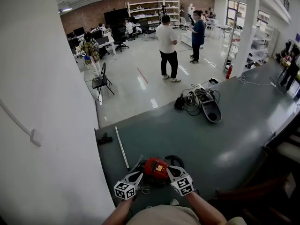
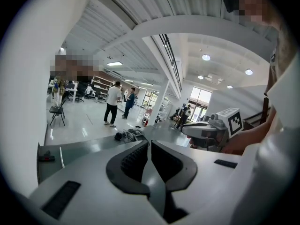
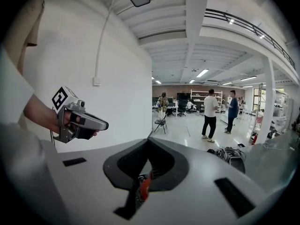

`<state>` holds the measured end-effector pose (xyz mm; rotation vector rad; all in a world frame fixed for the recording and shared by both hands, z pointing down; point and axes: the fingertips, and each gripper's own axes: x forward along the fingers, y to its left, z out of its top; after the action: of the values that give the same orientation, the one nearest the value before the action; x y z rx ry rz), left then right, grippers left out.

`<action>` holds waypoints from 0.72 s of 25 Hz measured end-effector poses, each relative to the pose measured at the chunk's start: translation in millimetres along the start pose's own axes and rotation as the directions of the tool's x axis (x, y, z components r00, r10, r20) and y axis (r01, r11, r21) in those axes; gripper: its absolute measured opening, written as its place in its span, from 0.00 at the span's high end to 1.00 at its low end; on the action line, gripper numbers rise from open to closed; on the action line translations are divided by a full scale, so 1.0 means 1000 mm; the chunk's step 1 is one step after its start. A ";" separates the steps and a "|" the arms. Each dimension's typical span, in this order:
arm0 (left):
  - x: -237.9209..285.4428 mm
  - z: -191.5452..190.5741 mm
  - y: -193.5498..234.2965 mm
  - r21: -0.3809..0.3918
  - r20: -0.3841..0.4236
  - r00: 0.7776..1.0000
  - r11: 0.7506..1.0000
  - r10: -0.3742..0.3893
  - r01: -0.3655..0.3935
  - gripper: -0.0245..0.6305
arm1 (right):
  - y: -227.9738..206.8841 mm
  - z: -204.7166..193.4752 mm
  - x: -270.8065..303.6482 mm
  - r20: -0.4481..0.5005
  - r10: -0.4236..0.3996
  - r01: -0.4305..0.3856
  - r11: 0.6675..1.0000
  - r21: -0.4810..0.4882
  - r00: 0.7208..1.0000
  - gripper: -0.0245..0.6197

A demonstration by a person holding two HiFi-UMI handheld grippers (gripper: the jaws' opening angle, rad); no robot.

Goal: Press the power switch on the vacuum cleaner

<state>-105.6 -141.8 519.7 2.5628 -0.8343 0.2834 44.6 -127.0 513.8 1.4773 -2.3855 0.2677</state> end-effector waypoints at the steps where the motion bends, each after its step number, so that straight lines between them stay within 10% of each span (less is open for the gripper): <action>1: -0.001 -0.001 0.000 0.003 -0.006 1.000 1.000 0.001 -0.001 0.94 | 0.002 0.000 -0.001 0.002 0.000 0.000 1.000 0.000 1.000 0.95; 18: 0.017 -0.029 -0.033 0.008 -0.067 0.997 1.000 -0.028 0.028 0.94 | -0.021 -0.018 -0.062 0.020 -0.058 0.057 0.997 0.053 0.998 0.95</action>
<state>-74.5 -113.2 540.0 2.5559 -0.7738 0.3626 92.2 -78.9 508.0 1.5768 -2.3653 0.3042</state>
